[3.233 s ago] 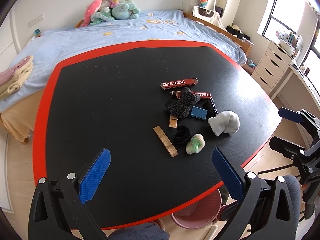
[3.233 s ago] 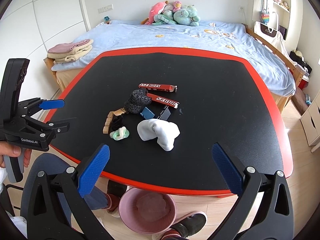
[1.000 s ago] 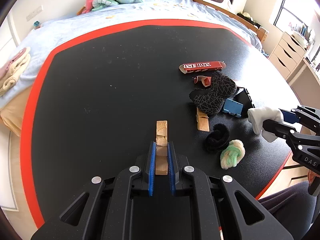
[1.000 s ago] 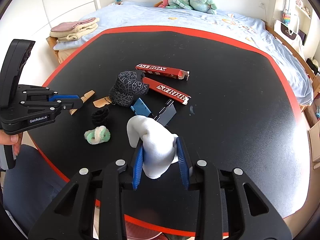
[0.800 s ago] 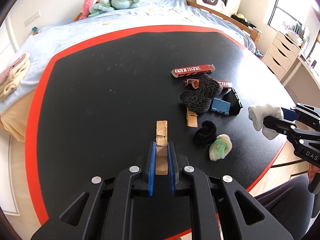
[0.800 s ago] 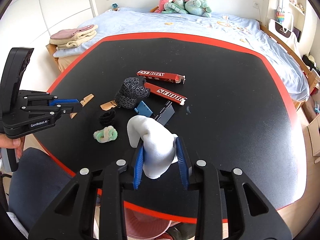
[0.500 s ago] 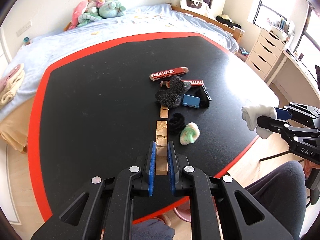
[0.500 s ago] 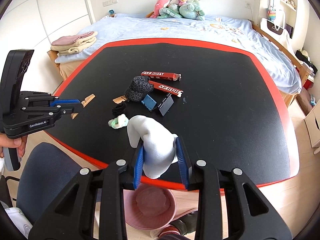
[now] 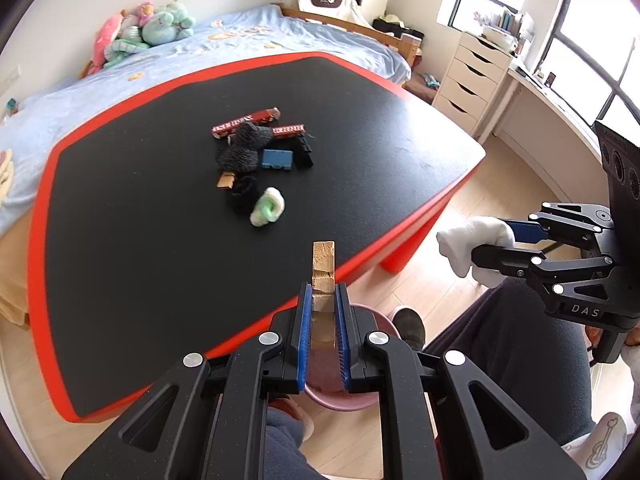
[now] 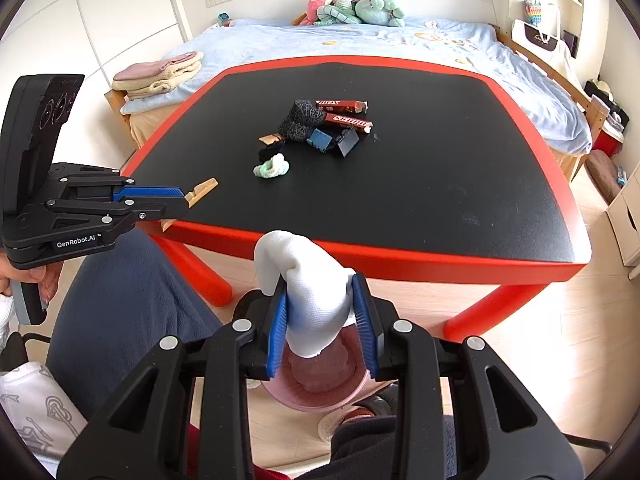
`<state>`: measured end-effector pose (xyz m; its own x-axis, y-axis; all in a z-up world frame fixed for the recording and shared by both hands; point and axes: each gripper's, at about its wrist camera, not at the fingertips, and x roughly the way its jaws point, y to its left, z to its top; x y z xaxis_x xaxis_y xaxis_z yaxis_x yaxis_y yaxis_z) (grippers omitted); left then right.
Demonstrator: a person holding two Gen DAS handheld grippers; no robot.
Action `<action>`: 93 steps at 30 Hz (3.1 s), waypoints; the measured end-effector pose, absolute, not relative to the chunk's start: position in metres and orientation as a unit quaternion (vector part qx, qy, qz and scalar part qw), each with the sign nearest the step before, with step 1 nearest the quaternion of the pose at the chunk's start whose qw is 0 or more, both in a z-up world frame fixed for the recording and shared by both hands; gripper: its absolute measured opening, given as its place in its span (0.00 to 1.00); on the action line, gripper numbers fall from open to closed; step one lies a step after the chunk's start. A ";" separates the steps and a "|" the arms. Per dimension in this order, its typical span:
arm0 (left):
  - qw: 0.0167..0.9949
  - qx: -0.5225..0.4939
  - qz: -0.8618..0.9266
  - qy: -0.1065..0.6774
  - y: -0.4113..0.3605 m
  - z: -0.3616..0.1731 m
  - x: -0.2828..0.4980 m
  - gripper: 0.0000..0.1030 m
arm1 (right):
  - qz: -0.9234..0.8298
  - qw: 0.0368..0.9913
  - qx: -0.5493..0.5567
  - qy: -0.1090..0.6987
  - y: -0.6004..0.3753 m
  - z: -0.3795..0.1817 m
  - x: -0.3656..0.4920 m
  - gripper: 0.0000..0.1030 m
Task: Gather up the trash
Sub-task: 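Carry the clothespin and sock in both tools over the pink wastebasket, then open the right tool to drop the sock while the left tool releases the clothespin, then grasp the green-white tissue ball with the left tool while the right tool grasps the black clip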
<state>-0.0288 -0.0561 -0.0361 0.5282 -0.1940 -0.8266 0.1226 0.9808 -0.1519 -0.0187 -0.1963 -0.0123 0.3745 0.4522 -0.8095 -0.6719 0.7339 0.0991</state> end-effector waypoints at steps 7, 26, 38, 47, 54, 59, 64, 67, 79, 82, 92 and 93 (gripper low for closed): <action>0.861 -0.029 -0.124 0.492 -0.080 -0.050 -0.042 0.11 | 0.340 0.812 -0.119 0.458 -0.206 -0.026 -0.037 0.30; 0.860 -0.040 -0.115 0.495 -0.079 -0.055 -0.041 0.86 | 0.335 0.807 -0.102 0.476 -0.215 -0.037 -0.039 0.89; 0.865 -0.053 -0.092 0.491 -0.063 -0.051 -0.042 0.92 | 0.326 0.809 -0.090 0.480 -0.216 -0.037 -0.036 0.90; 0.869 -0.059 -0.081 0.485 -0.051 -0.044 -0.036 0.92 | 0.324 0.810 -0.087 0.481 -0.212 -0.031 -0.029 0.92; 0.874 -0.058 -0.075 0.476 -0.043 -0.036 -0.025 0.92 | 0.322 0.817 -0.088 0.470 -0.205 -0.018 -0.015 0.93; 0.875 -0.058 -0.073 0.476 -0.040 -0.035 -0.013 0.92 | 0.324 0.821 -0.093 0.462 -0.196 -0.009 0.001 0.95; 0.874 -0.056 -0.074 0.476 -0.037 -0.036 0.002 0.92 | 0.322 0.823 -0.089 0.459 -0.187 -0.004 0.023 0.95; 0.874 -0.055 -0.075 0.478 -0.033 -0.038 0.012 0.92 | 0.322 0.823 -0.083 0.461 -0.181 -0.003 0.040 0.95; 0.862 -0.072 -0.087 0.494 -0.025 -0.059 0.046 0.92 | 0.315 0.817 -0.091 0.474 -0.146 -0.017 0.098 0.95; 0.860 -0.075 -0.091 0.497 -0.025 -0.066 0.051 0.92 | 0.315 0.813 -0.093 0.481 -0.138 -0.025 0.108 0.95; 0.859 -0.084 -0.098 0.495 -0.021 -0.075 0.063 0.92 | 0.324 0.802 -0.095 0.493 -0.118 -0.047 0.137 0.95; 0.859 -0.085 -0.100 0.495 -0.021 -0.076 0.064 0.92 | 0.324 0.801 -0.096 0.493 -0.116 -0.049 0.139 0.95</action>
<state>0.0639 -0.0208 -0.0759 0.4904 -0.2564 -0.8330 0.0872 0.9654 -0.2458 0.1391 -0.1159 -0.0485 0.3030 0.4254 -0.8528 -0.6140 0.7715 0.1667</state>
